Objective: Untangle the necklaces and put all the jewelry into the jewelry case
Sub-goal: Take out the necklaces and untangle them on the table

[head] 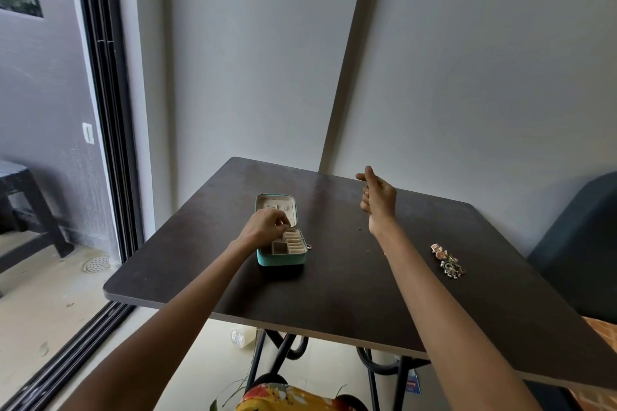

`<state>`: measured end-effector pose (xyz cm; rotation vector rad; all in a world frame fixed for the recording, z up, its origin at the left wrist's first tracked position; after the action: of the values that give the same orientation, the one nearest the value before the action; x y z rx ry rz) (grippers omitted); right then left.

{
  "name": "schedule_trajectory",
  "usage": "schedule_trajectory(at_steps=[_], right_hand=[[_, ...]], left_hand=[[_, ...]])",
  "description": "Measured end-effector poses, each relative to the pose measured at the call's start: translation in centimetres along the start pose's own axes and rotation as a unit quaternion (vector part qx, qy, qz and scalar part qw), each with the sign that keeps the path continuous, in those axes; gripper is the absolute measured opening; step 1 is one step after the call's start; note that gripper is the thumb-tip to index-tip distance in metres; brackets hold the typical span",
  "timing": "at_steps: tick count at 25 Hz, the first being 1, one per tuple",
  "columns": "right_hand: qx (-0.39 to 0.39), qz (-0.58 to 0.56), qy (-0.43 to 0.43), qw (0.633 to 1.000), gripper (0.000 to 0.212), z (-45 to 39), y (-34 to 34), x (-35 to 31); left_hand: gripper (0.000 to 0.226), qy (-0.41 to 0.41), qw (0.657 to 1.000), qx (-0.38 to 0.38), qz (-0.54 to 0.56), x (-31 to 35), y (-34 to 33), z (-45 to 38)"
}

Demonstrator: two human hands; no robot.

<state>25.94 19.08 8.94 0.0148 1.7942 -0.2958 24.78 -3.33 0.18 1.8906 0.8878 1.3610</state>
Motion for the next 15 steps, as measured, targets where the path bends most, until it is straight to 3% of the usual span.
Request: schedule_trajectory(at_steps=[4,7,10,13,15], right_hand=[[-0.021,0.016,0.004,1.0,0.027,0.0,-0.3,-0.8],[-0.065,0.033,0.001,0.997,0.027,0.0,-0.8,-1.0],[-0.12,0.074,-0.009,0.99,0.025,0.1,-1.5,-1.0],[-0.161,0.106,-0.014,0.981,0.024,0.5,-2.0,-1.1],[-0.167,0.112,-0.022,0.979,0.022,0.6,-1.9,-1.2]], left_hand=[[0.019,-0.005,0.999,-0.027,-0.036,0.0,-0.1,-0.2],[0.023,-0.019,0.999,0.001,-0.033,0.8,0.3,-0.4],[0.025,-0.056,0.987,0.038,0.143,3.5,1.2,-1.3],[0.037,-0.081,0.93,-0.04,0.356,7.8,1.7,-1.4],[0.042,-0.102,0.898,-0.092,0.418,10.1,1.6,-1.5]])
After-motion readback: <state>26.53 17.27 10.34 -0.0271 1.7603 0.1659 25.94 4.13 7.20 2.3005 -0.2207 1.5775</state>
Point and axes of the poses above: each hand's wrist, its own z-axis away from the middle knuckle, its own y-axis out of the back of the hand, x = y × z, the point moved 4 cm from there along -z, towards the middle knuckle, and after that the axes turned 2 degrees about -x, right-handed, at the moved point
